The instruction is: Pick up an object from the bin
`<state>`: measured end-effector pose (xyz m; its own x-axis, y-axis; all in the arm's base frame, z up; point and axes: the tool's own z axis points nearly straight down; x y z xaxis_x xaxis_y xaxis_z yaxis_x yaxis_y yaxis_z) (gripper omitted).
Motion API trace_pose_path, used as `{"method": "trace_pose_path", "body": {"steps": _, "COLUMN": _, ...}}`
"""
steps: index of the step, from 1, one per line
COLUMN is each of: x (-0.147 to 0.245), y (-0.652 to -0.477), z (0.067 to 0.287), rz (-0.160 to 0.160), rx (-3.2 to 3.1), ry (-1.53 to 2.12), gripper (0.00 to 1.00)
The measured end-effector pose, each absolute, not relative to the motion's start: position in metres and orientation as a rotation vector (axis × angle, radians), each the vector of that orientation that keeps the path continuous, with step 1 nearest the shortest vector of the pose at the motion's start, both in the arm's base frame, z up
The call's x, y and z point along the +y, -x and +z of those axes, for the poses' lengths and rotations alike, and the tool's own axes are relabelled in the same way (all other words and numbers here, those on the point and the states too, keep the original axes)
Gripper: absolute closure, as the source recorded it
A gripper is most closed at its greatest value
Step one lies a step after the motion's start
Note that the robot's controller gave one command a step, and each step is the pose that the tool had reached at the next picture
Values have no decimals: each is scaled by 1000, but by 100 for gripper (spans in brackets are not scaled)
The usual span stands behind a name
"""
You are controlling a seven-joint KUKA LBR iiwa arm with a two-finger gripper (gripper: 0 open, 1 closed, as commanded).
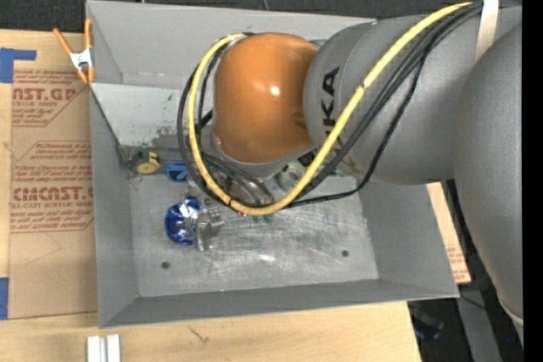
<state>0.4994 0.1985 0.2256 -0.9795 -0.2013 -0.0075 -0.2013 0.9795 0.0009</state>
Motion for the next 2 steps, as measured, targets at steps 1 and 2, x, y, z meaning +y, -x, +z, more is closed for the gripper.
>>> {"method": "trace_pose_path", "body": {"steps": 1, "x": 198, "y": -498, "z": 223, "rz": 1, "rx": 3123, "ry": 317, "gripper": 0}}
{"method": "trace_pose_path", "body": {"steps": 2, "x": 171, "y": -488, "z": 136, "rz": -4, "rx": 3135, "ry": 300, "gripper": 0}}
